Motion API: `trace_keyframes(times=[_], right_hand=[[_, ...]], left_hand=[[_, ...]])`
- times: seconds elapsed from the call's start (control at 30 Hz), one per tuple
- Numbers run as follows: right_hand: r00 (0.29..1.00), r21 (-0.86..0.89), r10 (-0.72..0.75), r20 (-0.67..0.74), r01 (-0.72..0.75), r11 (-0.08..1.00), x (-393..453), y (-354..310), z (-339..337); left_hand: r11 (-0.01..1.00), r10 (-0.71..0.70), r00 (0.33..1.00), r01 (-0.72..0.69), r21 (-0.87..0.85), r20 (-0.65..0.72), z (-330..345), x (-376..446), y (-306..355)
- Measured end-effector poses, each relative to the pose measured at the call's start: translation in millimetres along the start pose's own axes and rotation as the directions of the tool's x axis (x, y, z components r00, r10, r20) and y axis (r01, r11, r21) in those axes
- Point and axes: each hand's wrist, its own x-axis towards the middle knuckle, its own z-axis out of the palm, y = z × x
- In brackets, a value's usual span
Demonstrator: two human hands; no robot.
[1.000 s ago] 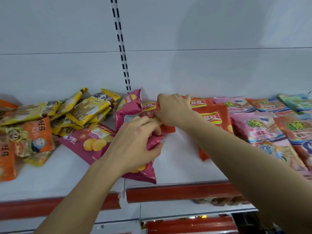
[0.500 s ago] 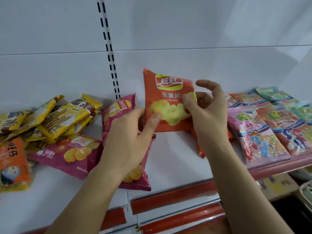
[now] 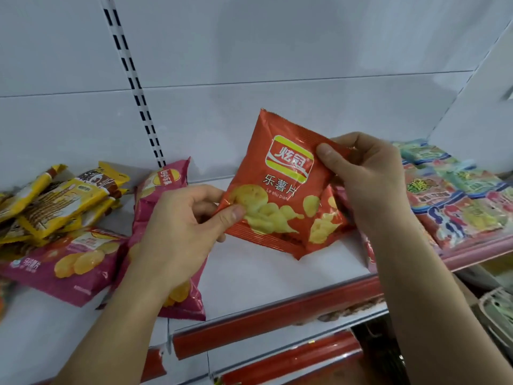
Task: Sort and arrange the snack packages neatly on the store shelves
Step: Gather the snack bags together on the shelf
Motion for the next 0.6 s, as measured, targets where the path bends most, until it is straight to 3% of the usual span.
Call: trace_keyframes(times=[0.1, 0.2, 0.33, 0.6], right_hand=[[0.987, -0.099, -0.139, 0.075, 0.146, 0.984, 19, -2, -14], [0.977, -0.156, -0.171, 0.127, 0.190, 0.969, 40, 3, -27], [0.968, -0.246, -0.139, 0.210, 0.190, 0.950, 62, 17, -44], [0.903, -0.428, -0.042, 0.427, 0.243, 0.870, 76, 38, -56]], left_hand=[[1.000, -0.019, 1.000, 0.019, -0.013, -0.023, 13, -3, 3], [0.997, -0.051, 0.998, 0.052, -0.050, 0.029, 28, -5, 6], [0.994, -0.113, 0.990, 0.112, 0.019, 0.082, 50, -10, 9], [0.938, -0.150, 0.985, 0.114, 0.328, 0.087, 82, -22, -2]])
